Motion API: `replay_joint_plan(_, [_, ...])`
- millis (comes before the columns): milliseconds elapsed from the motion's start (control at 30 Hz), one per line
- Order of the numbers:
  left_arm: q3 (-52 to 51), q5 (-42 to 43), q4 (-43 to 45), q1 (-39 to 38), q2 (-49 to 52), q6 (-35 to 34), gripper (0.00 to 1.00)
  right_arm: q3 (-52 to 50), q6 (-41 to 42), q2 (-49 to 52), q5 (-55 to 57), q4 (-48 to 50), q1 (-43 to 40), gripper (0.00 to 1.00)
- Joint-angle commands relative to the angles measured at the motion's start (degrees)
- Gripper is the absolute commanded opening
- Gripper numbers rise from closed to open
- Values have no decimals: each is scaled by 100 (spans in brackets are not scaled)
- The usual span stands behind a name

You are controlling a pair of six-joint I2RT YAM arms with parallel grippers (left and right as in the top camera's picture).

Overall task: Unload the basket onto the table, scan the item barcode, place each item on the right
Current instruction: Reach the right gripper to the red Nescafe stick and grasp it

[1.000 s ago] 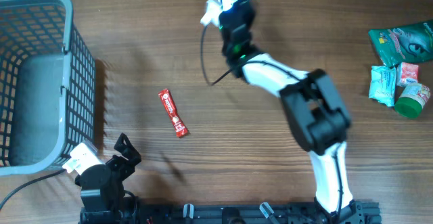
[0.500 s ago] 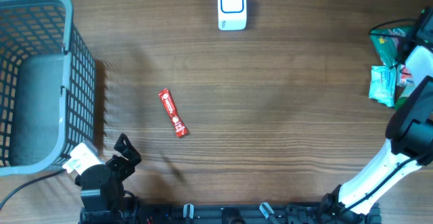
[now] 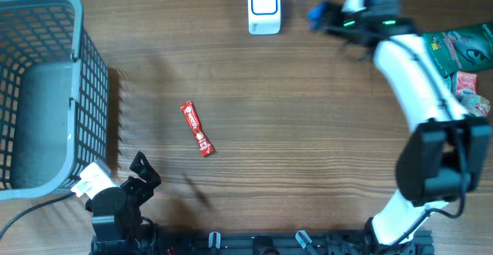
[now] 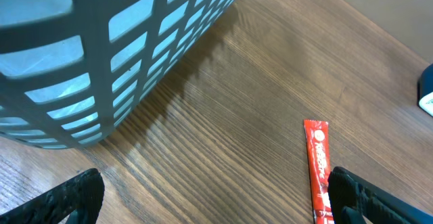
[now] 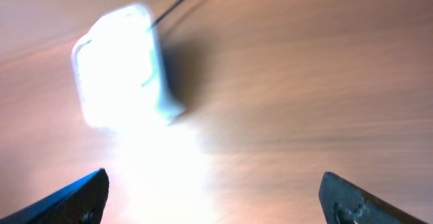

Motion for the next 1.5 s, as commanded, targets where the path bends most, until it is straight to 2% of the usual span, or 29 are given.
replay_joint_plan(0, [-39, -74, 13, -22, -20, -35, 100, -275, -74, 280, -1069, -354, 1296, 100])
replay_joint_plan(33, [-39, -74, 13, -22, -20, -35, 100, -382, -688, 382, -986, -367, 1934, 99])
replay_joint_plan(67, [-39, -74, 15, -22, -20, -35, 100, -400, -828, 481, -745, -365, 2288, 98])
replay_joint_plan(167, [-39, -74, 13, -22, -20, -35, 100, -400, -861, 695, 546, -494, 3213, 87])
replay_joint_plan(233, [-37, -74, 13, -22, -20, -33, 100, -400, -927, 721, 1327, -702, 3716, 88])
replay_joint_plan(333, [-39, -74, 15, -22, -20, -35, 100, -400, -1161, 778, 1460, -717, 4129, 87])
replay_joint_plan(433, [-39, -74, 13, -22, -20, -35, 100, -400, -1121, 970, 1399, -590, 4271, 79])
replay_joint_plan(533, [-39, -74, 15, -22, -20, -35, 100, -396, -1150, 1119, 1353, -562, 4304, 77])
replay_joint_plan(667, [-39, -74, 13, -22, -20, -33, 100, -376, -920, 1161, 439, -243, 4328, 75])
replay_joint_plan(800, [-39, -74, 13, -22, -20, -35, 100, -376, -540, 1523, 402, 249, 4433, 73])
replay_joint_plan(933, [-39, -74, 15, -22, -20, -33, 100, -374, -234, 1624, 699, 417, 4415, 67])
replay_joint_plan(1100, [-39, -74, 13, -22, -20, -35, 100, -367, -177, 1928, 933, 811, 4457, 64])
replay_joint_plan(1133, [-39, -74, 13, -22, -20, -35, 100, -348, -127, 1947, 955, 789, 4459, 62])
replay_joint_plan(1200, [-39, -74, 13, -22, -20, -33, 100, -332, 107, 1954, 1193, 640, 4463, 6])
replay_joint_plan(1367, [-39, -74, 13, -22, -20, -35, 100, -219, 149, 1952, 1113, 424, 4487, 5])
replay_joint_plan(1433, [-39, -74, 15, -22, -20, -35, 100, 22, 190, 1934, 601, 92, 4433, 4])
replay_joint_plan(1467, [-39, -74, 13, -22, -20, -35, 100, 219, 315, 1860, -33, -260, 4328, 4])
